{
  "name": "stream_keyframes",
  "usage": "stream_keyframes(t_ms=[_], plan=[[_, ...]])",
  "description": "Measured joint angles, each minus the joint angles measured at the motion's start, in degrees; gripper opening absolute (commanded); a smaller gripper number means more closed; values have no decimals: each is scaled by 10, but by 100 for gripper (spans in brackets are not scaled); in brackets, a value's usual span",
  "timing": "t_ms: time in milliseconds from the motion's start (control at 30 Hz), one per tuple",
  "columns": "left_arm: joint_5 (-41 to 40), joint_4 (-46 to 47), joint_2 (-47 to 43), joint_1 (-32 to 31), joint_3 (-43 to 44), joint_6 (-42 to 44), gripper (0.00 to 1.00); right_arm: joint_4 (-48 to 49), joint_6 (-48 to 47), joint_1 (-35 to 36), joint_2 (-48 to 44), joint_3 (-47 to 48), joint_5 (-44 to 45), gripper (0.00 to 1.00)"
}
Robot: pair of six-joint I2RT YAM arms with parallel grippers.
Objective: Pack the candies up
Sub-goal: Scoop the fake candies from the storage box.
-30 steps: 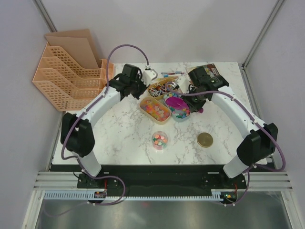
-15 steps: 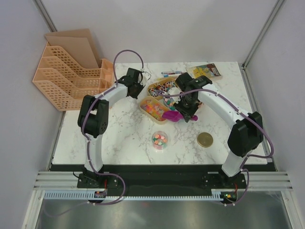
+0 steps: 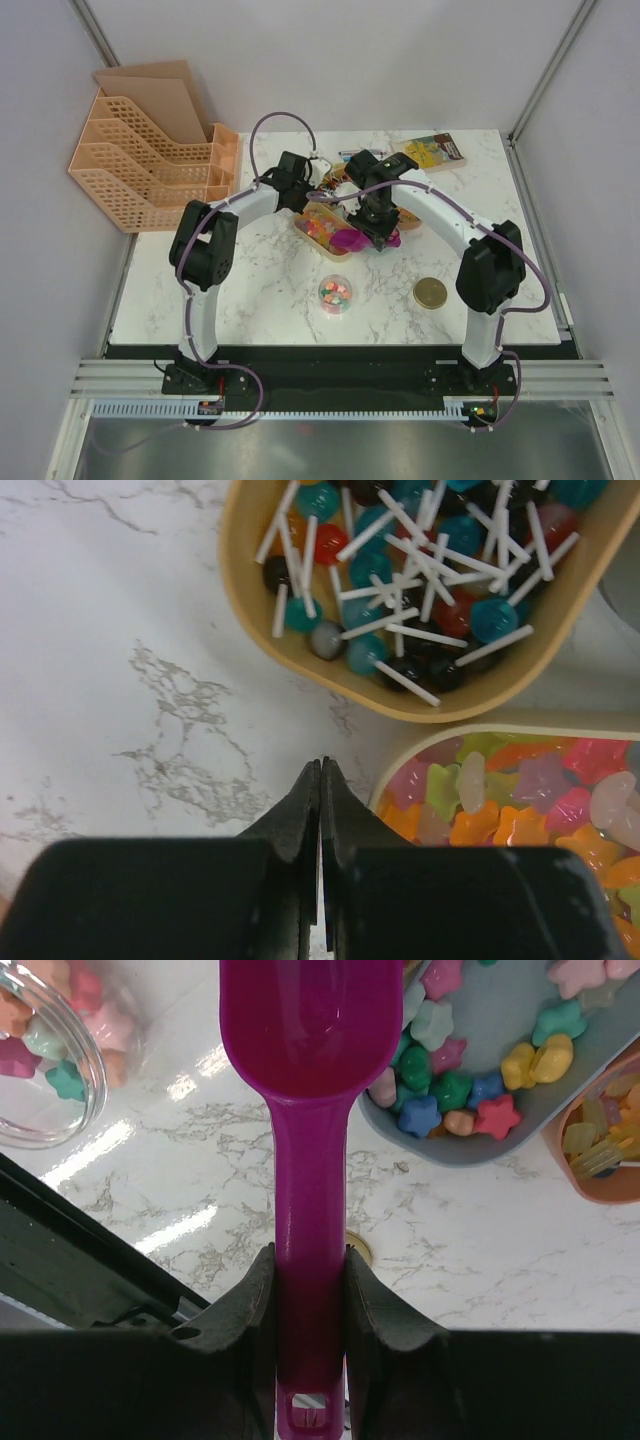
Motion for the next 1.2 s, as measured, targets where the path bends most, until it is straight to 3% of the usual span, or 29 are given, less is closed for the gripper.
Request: stream_keyframes(t_ms=[533,1200], plan=[[21,12,-51,-11,-94,-24,2,-13,-2,27,74,56,38,0],[39,9,-58,-7,-99,-53,2,-30,-2,44,169,134,49,0]])
